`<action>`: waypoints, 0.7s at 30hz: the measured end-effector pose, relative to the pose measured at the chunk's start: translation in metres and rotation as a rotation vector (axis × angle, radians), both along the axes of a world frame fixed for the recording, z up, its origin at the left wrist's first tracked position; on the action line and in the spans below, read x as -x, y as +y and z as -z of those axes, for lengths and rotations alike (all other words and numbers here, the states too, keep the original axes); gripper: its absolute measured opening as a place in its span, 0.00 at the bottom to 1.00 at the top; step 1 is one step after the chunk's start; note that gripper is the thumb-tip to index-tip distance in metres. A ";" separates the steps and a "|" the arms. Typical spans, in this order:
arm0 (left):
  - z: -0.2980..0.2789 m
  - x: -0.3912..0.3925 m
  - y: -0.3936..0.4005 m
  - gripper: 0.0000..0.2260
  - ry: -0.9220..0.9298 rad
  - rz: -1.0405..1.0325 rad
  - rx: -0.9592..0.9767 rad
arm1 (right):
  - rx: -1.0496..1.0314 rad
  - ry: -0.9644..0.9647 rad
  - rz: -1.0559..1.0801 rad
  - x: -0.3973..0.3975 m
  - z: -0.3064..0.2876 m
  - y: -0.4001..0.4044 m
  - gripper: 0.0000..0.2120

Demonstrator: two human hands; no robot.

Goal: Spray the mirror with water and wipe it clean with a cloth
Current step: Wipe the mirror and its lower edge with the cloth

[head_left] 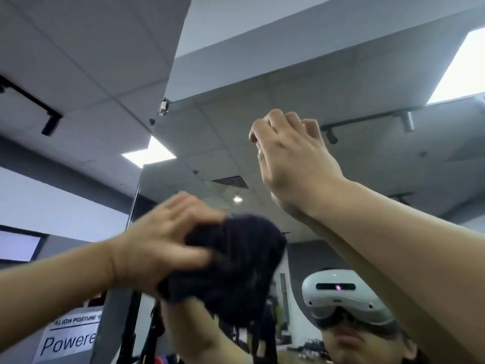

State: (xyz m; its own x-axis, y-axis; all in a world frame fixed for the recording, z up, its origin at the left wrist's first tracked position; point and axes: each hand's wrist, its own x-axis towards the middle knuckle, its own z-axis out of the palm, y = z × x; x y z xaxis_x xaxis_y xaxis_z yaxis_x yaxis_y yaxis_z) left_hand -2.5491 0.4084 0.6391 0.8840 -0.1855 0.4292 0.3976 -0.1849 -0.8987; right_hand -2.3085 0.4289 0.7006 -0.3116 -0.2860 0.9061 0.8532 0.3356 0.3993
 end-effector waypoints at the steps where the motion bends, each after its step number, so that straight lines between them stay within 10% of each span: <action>1: -0.017 0.005 -0.001 0.14 -0.030 -0.004 -0.015 | 0.001 0.027 -0.017 -0.002 -0.001 0.000 0.08; 12: -0.210 -0.009 0.001 0.21 -1.106 -0.161 -0.093 | -0.028 0.190 -0.115 -0.012 0.001 -0.004 0.09; 21: -0.159 0.027 0.006 0.21 -0.999 -0.115 -0.087 | 0.058 0.167 0.016 -0.014 0.010 -0.007 0.07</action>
